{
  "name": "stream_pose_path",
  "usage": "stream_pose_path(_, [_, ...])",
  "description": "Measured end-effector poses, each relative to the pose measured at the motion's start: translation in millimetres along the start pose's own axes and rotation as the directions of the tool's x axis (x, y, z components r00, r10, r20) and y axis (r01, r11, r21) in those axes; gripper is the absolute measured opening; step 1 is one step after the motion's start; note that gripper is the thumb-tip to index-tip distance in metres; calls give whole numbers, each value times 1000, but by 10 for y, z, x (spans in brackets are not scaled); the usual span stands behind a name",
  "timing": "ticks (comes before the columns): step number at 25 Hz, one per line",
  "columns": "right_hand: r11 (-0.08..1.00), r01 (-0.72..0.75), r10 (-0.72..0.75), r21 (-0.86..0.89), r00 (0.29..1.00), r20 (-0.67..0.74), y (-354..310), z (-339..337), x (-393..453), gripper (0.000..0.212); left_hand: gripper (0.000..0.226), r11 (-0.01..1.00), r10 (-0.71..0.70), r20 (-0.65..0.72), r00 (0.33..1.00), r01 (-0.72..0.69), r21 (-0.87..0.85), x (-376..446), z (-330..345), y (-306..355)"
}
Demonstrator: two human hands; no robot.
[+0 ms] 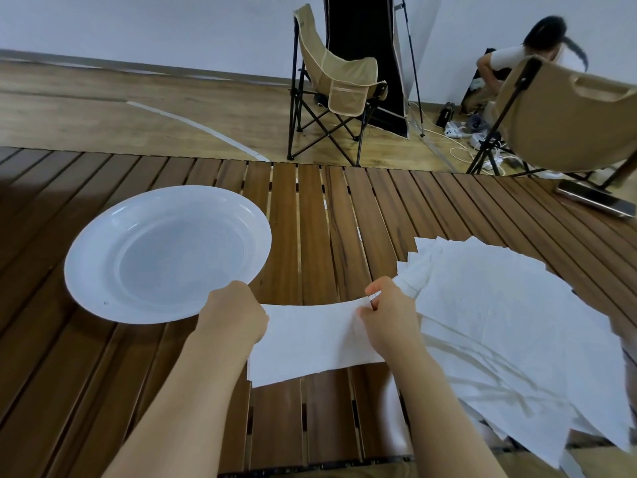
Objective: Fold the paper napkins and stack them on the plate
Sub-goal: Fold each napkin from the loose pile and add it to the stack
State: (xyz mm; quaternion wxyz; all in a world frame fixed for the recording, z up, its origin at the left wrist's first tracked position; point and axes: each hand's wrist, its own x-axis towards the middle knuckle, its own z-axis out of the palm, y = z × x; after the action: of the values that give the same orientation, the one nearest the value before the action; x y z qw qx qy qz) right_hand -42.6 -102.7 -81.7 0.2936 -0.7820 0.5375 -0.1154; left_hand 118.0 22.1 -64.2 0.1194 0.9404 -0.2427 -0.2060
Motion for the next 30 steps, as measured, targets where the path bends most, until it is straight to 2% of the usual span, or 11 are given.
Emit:
stream_pose_path(6, [1000, 15, -15, -28, 1000, -1, -35, -3, -13, 23, 24, 998, -57, 21, 998, 56, 40, -54, -77, 25])
stream_pose_path(8, [999, 21, -21, -40, 1000, 0, -37, -5, -19, 24, 28, 996, -50, 0, 999, 49, 68, -101, -98, 50])
stream_pose_path(11, [998, 6, -5, -62, 1000, 3, -53, -1, -33, 25, 18, 995, -25, -57, 998, 30, 95, -177, -78, 84])
stream_pose_path(15, [995, -10, 5, -97, 998, -55, -84, 9, -68, 19, 23, 993, -34, -129, 991, 49, 111, -290, 22, 178])
stream_pose_path(19, [994, -38, 31, -101, 997, -74, -88, 12, -121, 28, 22, 995, -3, -161, 987, 20, 101, -342, 53, 203])
stream_pose_path(21, [989, 0, -20, -149, 991, -135, -107, -34, -160, 28, 21, 998, 16, -161, 987, -6, 61, -334, 29, 188])
stream_pose_path(23, [973, 25, -84, -228, 963, -255, -110, -176, -165, 25, 26, 999, 40, -159, 986, -39, 10, -377, -45, 170])
stream_pose_path(25, [938, -39, -91, -345, 932, -352, -47, -361, -137, 27, 29, 995, 96, -173, 980, -100, -17, -457, -148, 117])
stream_pose_path(26, [920, -106, -48, -378, 926, -375, 9, -440, -127, 30, 28, 990, 135, -174, 975, -141, -23, -503, -195, 73])
stream_pose_path(28, [902, -223, 82, -369, 928, -362, 107, -532, -137, 33, 28, 980, 181, -141, 973, -190, -56, -570, -287, -13])
stream_pose_path(30, [907, -266, 156, -326, 932, -327, 151, -563, -147, 30, 27, 976, 170, -65, 983, -177, -125, -564, -354, -56])
